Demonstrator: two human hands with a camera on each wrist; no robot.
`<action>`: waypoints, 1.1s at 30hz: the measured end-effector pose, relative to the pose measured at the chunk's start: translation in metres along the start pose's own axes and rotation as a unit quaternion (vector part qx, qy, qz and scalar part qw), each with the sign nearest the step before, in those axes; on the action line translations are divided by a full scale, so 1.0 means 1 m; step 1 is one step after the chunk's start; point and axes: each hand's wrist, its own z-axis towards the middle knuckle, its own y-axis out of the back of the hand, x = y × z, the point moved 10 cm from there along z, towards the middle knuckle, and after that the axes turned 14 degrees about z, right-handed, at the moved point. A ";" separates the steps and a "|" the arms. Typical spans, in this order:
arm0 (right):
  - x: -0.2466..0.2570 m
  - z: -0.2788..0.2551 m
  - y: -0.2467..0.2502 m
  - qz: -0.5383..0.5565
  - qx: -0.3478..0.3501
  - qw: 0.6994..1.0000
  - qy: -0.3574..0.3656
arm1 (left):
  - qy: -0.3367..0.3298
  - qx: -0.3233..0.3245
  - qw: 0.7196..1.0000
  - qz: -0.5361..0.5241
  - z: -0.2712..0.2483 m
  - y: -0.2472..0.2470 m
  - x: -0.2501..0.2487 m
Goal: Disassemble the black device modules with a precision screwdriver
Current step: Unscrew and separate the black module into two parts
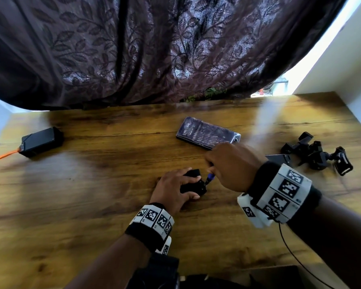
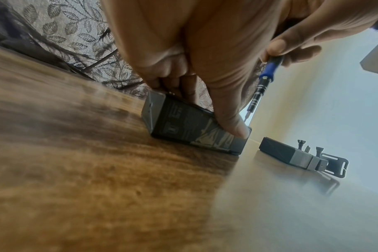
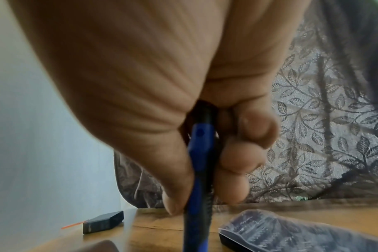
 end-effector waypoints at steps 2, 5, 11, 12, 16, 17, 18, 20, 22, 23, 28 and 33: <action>0.009 -0.002 -0.002 -0.051 0.000 0.999 0.000 | -0.004 0.002 1.000 -0.001 0.003 0.001 0.002; 0.020 -0.004 -0.007 -0.052 0.007 0.999 0.005 | 0.002 0.008 1.000 0.001 0.013 0.005 0.010; 0.032 0.006 -0.005 -0.030 0.026 0.999 -0.014 | -0.026 0.021 0.999 0.002 0.023 0.019 0.010; 0.036 0.008 -0.005 -0.029 0.027 0.999 -0.020 | -0.030 0.021 0.999 0.004 0.022 0.018 0.009; 0.032 0.015 0.002 -0.044 0.006 0.996 -0.078 | -0.050 0.012 0.999 0.013 0.021 0.015 0.011; 0.030 0.015 0.003 -0.051 0.002 0.994 -0.095 | -0.060 0.014 0.998 0.018 0.021 0.014 0.011; 0.028 0.016 0.003 -0.060 0.000 0.993 -0.104 | -0.073 0.017 0.997 0.030 0.021 0.014 0.011; 0.029 0.013 0.002 -0.059 -0.009 0.992 -0.111 | -0.107 0.007 0.992 0.070 0.018 0.015 0.012; 0.028 0.010 0.000 -0.035 -0.016 0.993 -0.116 | -0.119 -0.030 0.990 0.063 0.010 0.024 0.022; 0.026 0.008 0.000 -0.021 -0.015 0.992 -0.123 | -0.108 -0.033 0.993 0.037 0.006 0.026 0.033; 0.018 0.004 -0.001 0.018 -0.023 0.987 -0.156 | 0.007 0.038 0.991 -0.130 -0.007 0.019 0.080; 0.012 0.005 0.006 -0.020 -0.043 0.978 -0.201 | -0.008 0.030 0.987 -0.159 -0.005 0.024 0.084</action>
